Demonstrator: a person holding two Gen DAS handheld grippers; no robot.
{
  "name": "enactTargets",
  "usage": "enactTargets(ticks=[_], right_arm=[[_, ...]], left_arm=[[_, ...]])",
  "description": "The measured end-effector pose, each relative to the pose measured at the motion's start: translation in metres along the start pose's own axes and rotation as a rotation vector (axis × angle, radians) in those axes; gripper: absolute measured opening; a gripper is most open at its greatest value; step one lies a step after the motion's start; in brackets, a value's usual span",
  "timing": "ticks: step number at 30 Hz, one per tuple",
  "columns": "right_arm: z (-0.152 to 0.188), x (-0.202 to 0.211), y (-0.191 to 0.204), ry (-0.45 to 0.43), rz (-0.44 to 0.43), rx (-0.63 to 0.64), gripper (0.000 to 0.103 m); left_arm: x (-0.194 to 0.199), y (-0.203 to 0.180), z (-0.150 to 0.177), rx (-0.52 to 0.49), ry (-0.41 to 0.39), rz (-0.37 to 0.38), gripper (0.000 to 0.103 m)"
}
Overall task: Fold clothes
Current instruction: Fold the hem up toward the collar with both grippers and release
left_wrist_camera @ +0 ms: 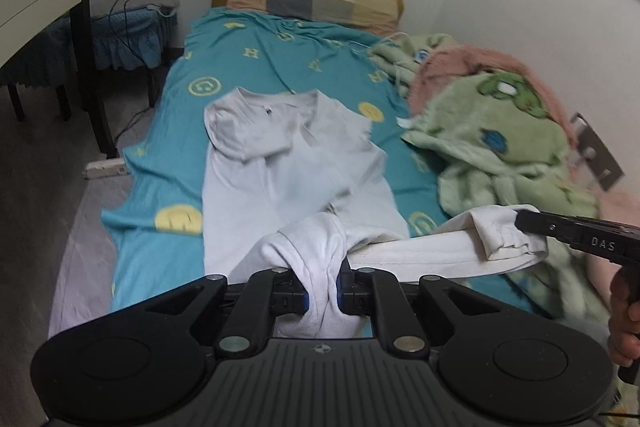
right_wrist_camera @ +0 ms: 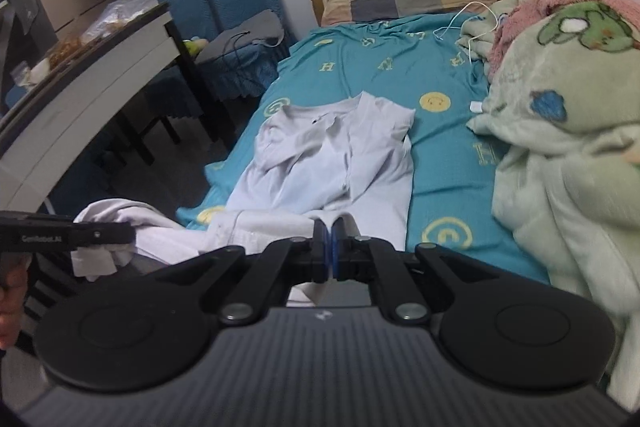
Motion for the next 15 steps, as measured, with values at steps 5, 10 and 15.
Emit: enactTargets(ticks=[5, 10, 15], right_arm=[[-0.057, -0.074, -0.022, 0.030, 0.050, -0.034, 0.005], [-0.091, -0.160, -0.048, 0.087, 0.107, -0.050, 0.005], [-0.095, -0.235, -0.075, 0.132, 0.154, -0.047, 0.005]], left_arm=[[-0.061, 0.026, -0.069, 0.007, 0.007, -0.050, 0.012], [-0.149, 0.054, -0.117, 0.018, 0.036, -0.083, 0.012], [-0.229, 0.075, -0.133, 0.042, 0.068, -0.084, 0.013]])
Point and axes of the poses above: each gripper's, at about its wrist camera, not at the fingertips, and x roughly against the way its jaws point, y to its left, z to its underside, the point moved 5 cm from there along -x, roughly the way its jaws point, and after that the axes turned 14 degrees about y, right-handed, at the moved point
